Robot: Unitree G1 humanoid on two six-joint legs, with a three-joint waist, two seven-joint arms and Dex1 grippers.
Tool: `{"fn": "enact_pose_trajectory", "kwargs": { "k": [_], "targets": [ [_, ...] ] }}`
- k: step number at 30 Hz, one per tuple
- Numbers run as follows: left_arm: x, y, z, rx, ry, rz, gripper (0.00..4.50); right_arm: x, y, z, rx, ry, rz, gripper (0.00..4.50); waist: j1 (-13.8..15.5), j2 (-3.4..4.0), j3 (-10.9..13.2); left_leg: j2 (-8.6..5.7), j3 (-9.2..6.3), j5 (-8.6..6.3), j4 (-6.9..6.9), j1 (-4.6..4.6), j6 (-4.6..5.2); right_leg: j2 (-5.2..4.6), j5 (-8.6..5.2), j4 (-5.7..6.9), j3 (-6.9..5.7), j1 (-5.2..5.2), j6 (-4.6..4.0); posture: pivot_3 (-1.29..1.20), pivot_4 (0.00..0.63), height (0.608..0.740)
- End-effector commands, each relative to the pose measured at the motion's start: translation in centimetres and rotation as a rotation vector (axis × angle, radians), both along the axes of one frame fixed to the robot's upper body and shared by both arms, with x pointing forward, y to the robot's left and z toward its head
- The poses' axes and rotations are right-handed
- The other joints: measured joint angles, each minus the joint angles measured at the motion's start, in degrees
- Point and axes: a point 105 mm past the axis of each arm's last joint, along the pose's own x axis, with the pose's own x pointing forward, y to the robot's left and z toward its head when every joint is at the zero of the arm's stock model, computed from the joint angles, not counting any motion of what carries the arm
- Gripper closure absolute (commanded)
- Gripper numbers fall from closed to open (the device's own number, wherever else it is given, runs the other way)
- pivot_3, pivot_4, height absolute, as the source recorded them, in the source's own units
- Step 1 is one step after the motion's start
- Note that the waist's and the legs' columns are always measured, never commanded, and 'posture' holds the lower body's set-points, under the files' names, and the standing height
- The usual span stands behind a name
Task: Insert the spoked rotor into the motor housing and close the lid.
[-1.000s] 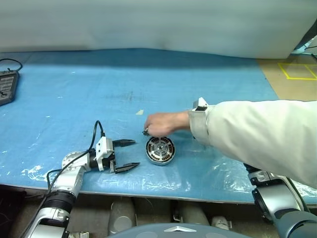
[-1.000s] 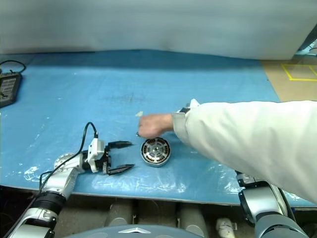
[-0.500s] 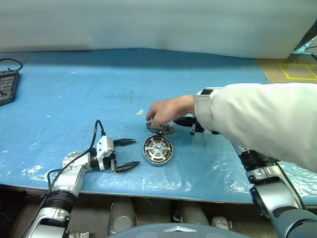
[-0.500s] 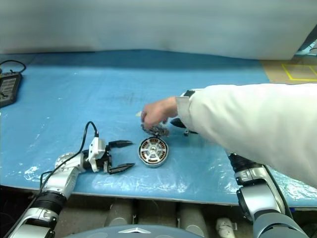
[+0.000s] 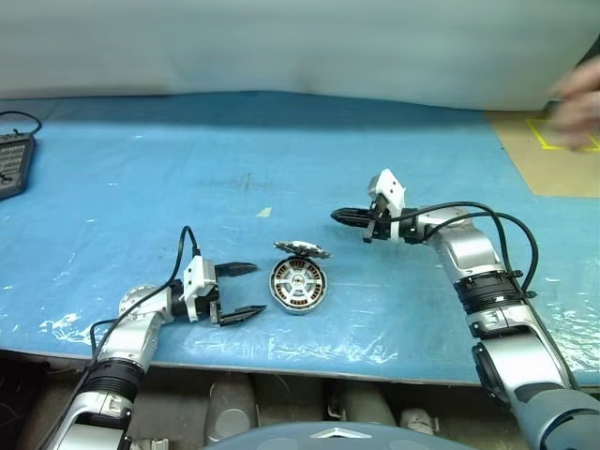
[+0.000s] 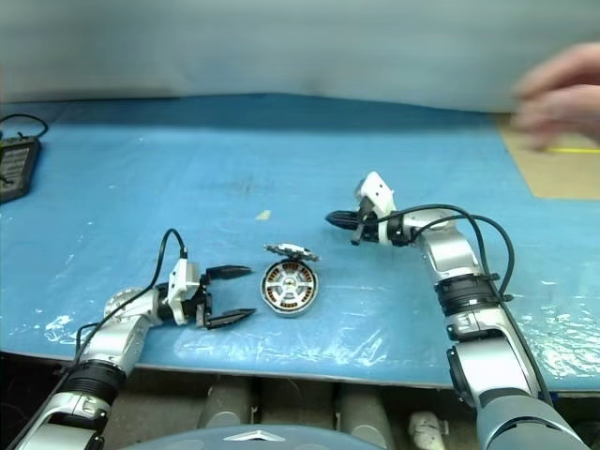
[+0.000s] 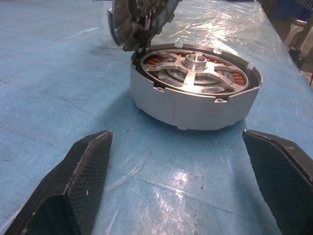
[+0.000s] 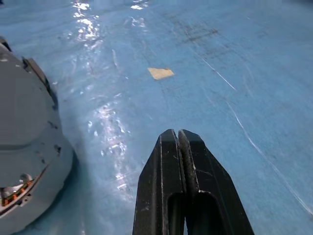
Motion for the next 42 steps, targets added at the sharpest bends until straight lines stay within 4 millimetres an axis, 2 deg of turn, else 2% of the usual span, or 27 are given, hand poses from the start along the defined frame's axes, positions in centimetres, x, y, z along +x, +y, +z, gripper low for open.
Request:
{"fn": "enact_pose_trajectory", "kwargs": {
  "k": [1,7,15,20,24,42],
  "targets": [
    [-0.4,0.3,0.0,0.002,-0.002,-0.002,0.00,-0.8,1.9,2.4,0.062,-0.062,0.113,4.47,0.00,0.00,0.00,0.00,0.00,0.00,0.00,-0.01,0.01,0.00,0.00,0.00,0.00,-0.01,0.00,0.00,0.150,0.740],
    [-0.6,0.3,-0.3,0.003,0.005,0.000,0.00,-2.2,5.3,2.6,0.069,-0.067,0.248,4.47,-0.13,0.00,0.00,0.02,0.01,-0.04,0.00,0.01,0.07,0.00,0.00,0.01,0.00,-0.01,0.00,0.00,0.150,0.740],
    [-1.1,0.1,-0.7,0.000,0.016,0.002,0.00,-4.2,8.0,1.4,0.069,-0.005,0.361,4.47,-0.07,0.01,0.00,0.01,0.01,-0.02,-0.07,0.00,0.02,0.00,0.00,-0.04,0.00,-0.02,0.00,0.00,0.150,0.740],
    [-1.1,0.3,-0.7,0.001,0.017,0.007,0.00,-5.7,7.9,1.4,0.065,0.037,0.434,4.47,-0.04,0.01,0.00,0.01,0.01,0.00,-0.08,0.01,-0.02,0.00,0.00,-0.05,0.00,-0.02,0.00,0.00,0.150,0.740],
    [-1.0,0.2,-0.7,0.002,0.016,0.008,0.00,-7.0,7.4,0.5,0.024,0.089,0.488,4.47,-0.01,0.01,0.00,0.01,0.01,-0.01,-0.11,0.02,0.00,0.00,0.00,-0.10,0.00,-0.01,0.00,0.00,0.150,0.740],
    [-1.4,0.6,-0.4,0.015,0.020,0.007,0.00,-8.3,6.5,-4.7,-0.061,0.242,0.458,4.47,-0.09,0.02,-0.01,0.02,0.02,-0.01,-0.11,0.14,0.00,0.00,-0.01,-0.08,0.02,0.07,0.01,0.00,0.150,0.740]
  ]
}}
